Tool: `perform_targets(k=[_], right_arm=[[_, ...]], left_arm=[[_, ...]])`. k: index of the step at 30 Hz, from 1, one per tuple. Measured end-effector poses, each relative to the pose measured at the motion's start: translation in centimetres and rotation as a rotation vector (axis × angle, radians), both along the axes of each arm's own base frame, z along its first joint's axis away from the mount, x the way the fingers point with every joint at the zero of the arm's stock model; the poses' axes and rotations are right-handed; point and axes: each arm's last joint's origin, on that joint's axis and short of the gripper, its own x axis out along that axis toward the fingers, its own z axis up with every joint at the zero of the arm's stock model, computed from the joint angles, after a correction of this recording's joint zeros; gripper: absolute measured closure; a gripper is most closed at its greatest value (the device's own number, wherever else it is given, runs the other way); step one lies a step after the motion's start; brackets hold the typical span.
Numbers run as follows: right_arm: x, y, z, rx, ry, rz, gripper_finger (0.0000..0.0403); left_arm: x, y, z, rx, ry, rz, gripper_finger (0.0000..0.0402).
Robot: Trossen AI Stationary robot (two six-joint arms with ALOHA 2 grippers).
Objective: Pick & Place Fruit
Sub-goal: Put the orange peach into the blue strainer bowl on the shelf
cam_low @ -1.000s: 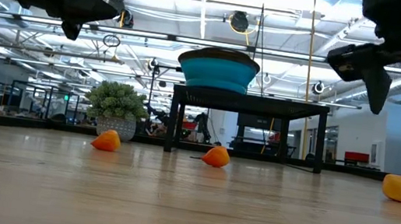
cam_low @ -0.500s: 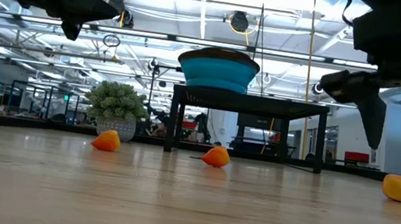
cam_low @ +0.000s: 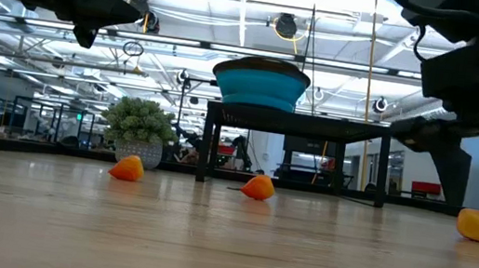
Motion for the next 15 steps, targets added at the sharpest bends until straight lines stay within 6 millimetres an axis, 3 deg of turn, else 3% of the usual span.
perform_targets(k=[6, 15], right_arm=[[-0.3, -0.1, -1.0, 0.009, -0.028, 0.000, 0.0177], [-0.9, -0.4, -1.9, -0.025, -0.020, 0.005, 0.0183]], left_arm=[[0.0, 0.0, 0.0, 0.001, 0.001, 0.000, 0.0400], [0.0, 0.0, 0.0, 0.000, -0.001, 0.002, 0.0382]])
